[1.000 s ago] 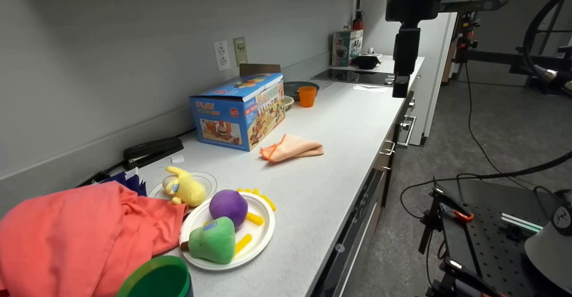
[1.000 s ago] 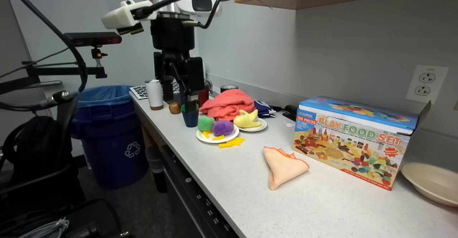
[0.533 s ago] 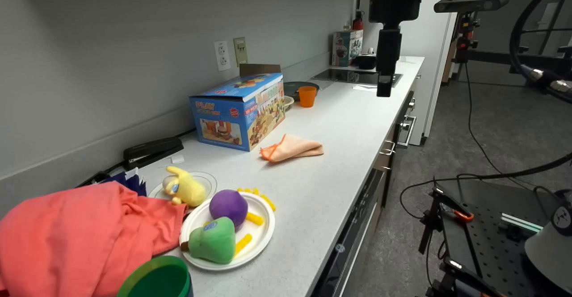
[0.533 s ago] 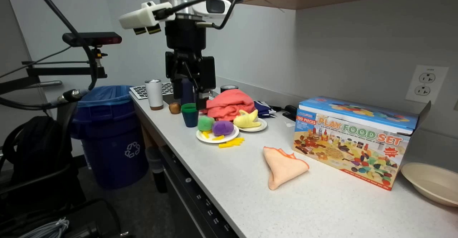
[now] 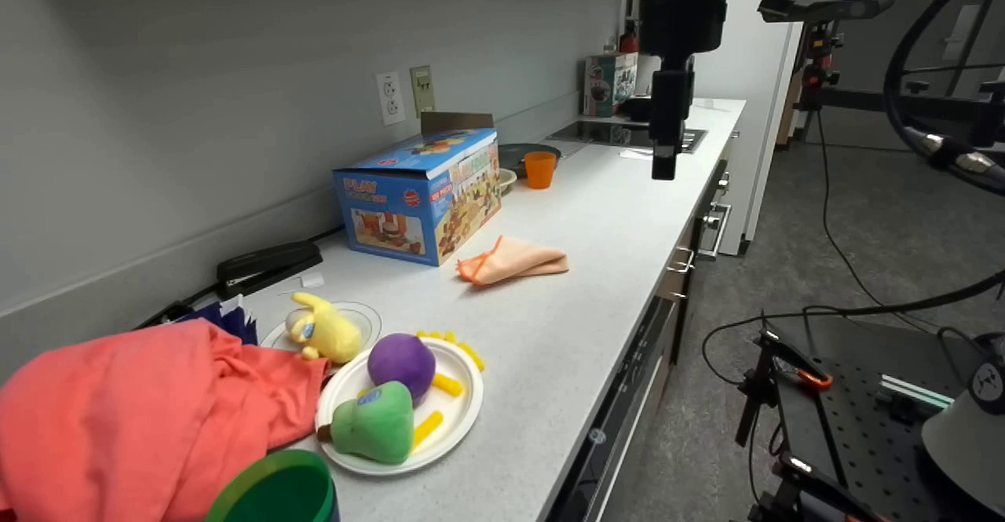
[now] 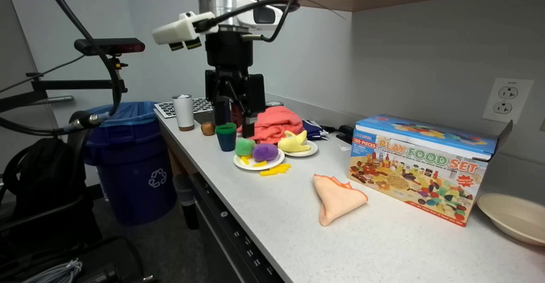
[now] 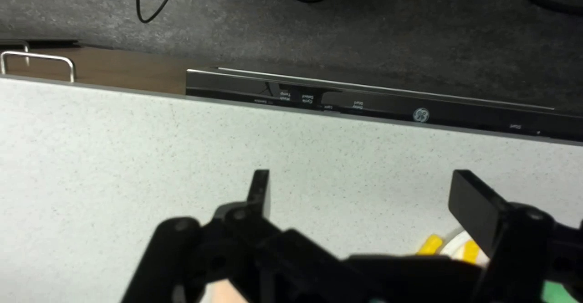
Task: Unfold the cloth on the counter
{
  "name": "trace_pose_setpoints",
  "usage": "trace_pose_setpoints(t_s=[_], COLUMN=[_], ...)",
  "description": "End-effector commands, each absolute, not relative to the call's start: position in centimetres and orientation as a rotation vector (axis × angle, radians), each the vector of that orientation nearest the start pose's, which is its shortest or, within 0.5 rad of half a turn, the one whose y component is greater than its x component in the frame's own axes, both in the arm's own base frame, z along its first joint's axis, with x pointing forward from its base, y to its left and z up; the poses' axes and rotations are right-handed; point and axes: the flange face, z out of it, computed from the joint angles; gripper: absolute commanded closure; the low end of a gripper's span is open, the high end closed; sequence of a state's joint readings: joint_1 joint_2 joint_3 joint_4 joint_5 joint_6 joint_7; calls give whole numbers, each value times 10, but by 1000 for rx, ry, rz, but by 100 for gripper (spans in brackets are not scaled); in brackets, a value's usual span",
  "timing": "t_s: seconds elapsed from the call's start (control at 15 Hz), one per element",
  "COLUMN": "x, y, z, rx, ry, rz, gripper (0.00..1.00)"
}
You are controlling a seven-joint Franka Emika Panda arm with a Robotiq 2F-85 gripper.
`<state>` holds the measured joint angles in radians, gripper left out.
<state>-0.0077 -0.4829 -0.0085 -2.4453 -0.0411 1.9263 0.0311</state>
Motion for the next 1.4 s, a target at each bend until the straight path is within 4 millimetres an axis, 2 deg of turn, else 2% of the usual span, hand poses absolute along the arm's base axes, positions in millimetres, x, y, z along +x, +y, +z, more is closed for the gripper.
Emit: trace_pose_setpoints(t_s=[0.0, 0.47, 0.6, 0.8, 0.87, 0.93, 1.07, 1.33], x=[427, 499, 519, 545, 549, 531, 542, 545], y=[-26, -36, -41, -34, -31, -34, -33, -34], z=[452, 409, 403, 399, 401, 397, 397, 394], rx=[-3253, -3293, -3297, -3284, -3266, -3281, -3279, -3294], ry=[60, -10, -17, -44, -42, -32, -37, -36], rz=[8, -130, -161, -176, -182, -162, -170, -160], gripper=[0, 0, 0, 0, 0, 0, 0, 0])
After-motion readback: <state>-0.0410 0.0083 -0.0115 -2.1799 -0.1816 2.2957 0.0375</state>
